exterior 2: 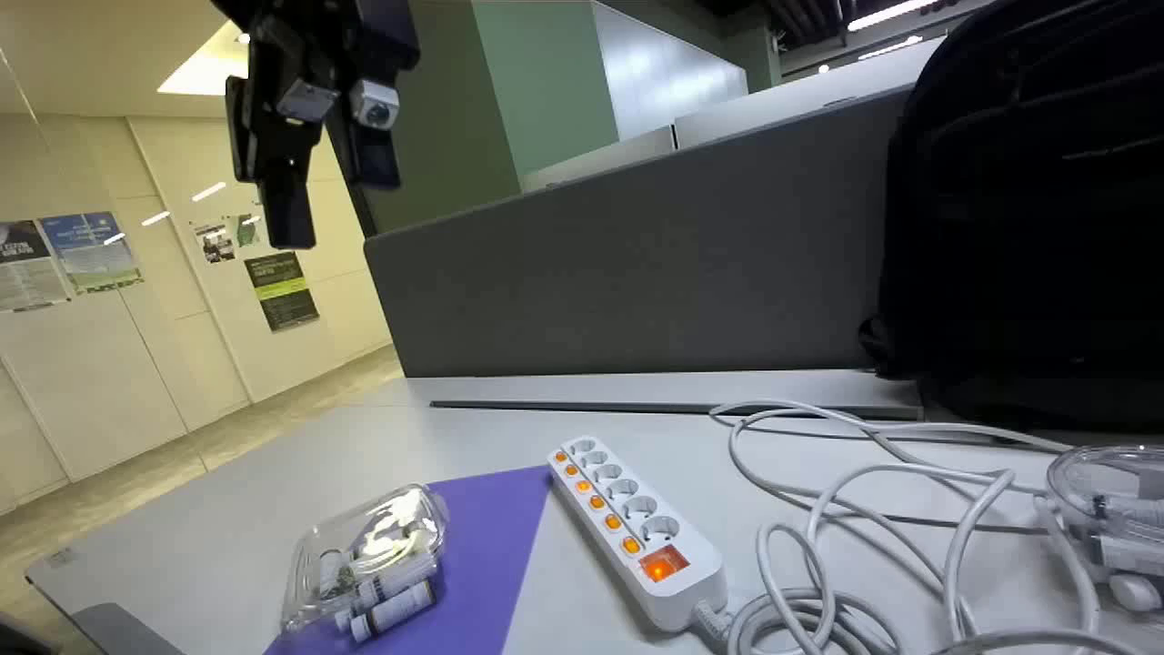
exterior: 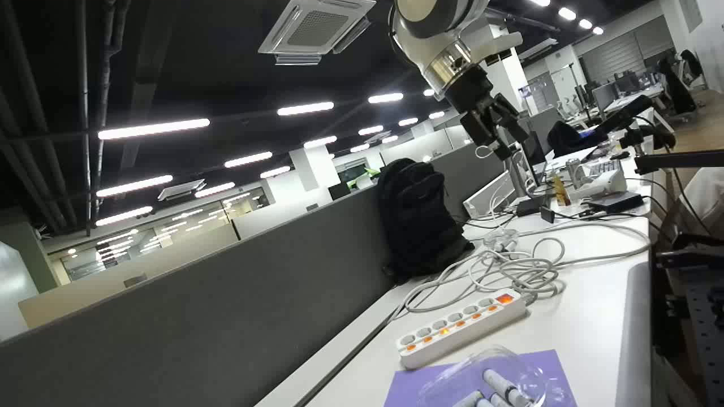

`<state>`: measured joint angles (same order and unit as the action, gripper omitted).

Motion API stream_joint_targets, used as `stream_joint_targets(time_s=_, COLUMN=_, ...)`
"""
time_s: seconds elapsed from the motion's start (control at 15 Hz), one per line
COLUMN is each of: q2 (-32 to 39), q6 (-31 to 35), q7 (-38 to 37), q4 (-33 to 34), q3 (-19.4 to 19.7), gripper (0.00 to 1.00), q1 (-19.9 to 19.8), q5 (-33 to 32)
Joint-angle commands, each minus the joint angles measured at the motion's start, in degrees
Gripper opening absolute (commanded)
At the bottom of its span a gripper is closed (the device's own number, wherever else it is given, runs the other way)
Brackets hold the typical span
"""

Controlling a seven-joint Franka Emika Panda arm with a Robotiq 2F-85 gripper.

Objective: Turn off the third switch from the left

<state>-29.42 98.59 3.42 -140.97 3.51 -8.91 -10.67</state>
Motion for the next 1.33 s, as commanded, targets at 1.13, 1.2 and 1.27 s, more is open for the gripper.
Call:
stream_joint_targets(time_s=1.13, q2=6.7, q6=12.86, q7=-5.78, q4=-2.08, q3=-1.81, gripper=1.0, q1=1.67, q5=-3.41)
stream_joint_targets(time_s=1.2, q2=8.42, q6=15.54, q7=-6.78, q4=-2.67, q3=-2.51, gripper=1.0, q1=1.9, q5=-4.27)
stream_joint_targets(time_s=1.27, q2=10.06, q6=18.13, q7=-7.48, q4=-3.23, q3=-3.13, gripper=1.0, q1=2.26, q5=-4.78)
